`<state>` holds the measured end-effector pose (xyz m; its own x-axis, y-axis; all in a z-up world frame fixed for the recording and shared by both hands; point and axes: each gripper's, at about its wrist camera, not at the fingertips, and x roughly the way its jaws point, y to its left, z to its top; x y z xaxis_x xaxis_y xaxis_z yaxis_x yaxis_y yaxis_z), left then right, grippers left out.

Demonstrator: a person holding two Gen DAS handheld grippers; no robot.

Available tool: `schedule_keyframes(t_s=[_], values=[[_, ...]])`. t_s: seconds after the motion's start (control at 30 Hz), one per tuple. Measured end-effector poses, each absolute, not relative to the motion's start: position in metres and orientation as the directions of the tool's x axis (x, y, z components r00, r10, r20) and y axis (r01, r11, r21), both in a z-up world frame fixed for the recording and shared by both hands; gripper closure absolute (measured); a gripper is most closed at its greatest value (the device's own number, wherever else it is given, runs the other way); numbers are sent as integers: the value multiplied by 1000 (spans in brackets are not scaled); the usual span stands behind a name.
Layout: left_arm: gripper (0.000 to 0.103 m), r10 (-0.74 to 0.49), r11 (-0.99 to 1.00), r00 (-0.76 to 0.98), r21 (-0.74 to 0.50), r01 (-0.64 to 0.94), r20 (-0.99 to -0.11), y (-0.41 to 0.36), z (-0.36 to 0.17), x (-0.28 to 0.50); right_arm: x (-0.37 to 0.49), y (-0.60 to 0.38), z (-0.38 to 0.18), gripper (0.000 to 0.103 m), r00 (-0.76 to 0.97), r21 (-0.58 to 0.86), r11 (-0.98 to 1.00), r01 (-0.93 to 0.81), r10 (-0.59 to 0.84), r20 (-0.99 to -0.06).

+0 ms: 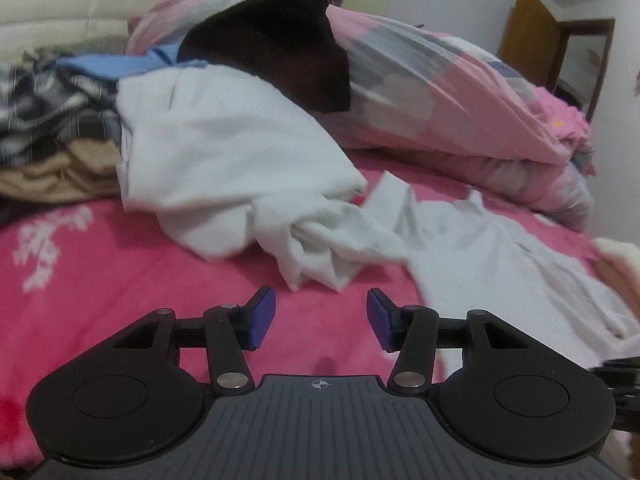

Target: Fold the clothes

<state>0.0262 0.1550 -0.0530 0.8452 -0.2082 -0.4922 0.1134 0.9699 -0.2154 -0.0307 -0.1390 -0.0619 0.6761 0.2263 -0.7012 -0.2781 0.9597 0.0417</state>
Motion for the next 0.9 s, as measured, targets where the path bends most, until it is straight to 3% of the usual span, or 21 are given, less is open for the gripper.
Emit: schedule_keyframes(t_s=[0.3,0.53,0.67,0.77,0.9], values=[[41,-166,971,883,84,225,-439,113,-32,65,-28,-146,-63,81,667,84,961,-265,245,-703],[38,-153,892,844,296,342,-514,71,-41,115,-30,-154,-65,81,672,128,954,-270,282,-684],[38,-142,863,771,303,403,-621,57,-52,138,-30,-159,-66,81,670,156,948,-278,308,-676],[38,-183,859,749,268,437,-636,55,-51,137,-30,-163,-67,81,670,183,942,-280,328,-666],[38,-127,838,741,328,436,-659,45,-60,140,-31,-167,-69,81,672,212,936,-281,349,-653]])
